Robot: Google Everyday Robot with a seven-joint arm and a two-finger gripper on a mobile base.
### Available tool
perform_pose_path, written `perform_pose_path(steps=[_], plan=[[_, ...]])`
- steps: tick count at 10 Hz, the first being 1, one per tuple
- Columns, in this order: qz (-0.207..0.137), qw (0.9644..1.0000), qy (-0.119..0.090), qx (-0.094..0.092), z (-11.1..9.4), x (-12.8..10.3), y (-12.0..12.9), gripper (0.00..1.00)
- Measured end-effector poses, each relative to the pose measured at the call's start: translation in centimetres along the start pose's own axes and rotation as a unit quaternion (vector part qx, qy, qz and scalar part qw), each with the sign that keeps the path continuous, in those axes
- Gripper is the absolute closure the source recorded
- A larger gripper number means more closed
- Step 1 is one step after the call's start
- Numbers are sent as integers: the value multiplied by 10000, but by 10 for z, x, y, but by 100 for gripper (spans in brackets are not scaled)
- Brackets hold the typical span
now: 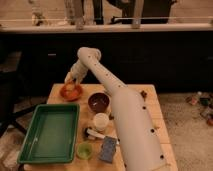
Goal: Place apple in red bowl
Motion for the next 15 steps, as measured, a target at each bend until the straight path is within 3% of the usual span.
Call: perform_pose_path(steps=[5, 7, 15], plan=[[10, 10000, 9, -9, -1, 0, 2, 39], [14, 10000, 11, -11, -1, 0, 3, 23], [9, 10000, 8, -10, -1, 0, 2, 20]])
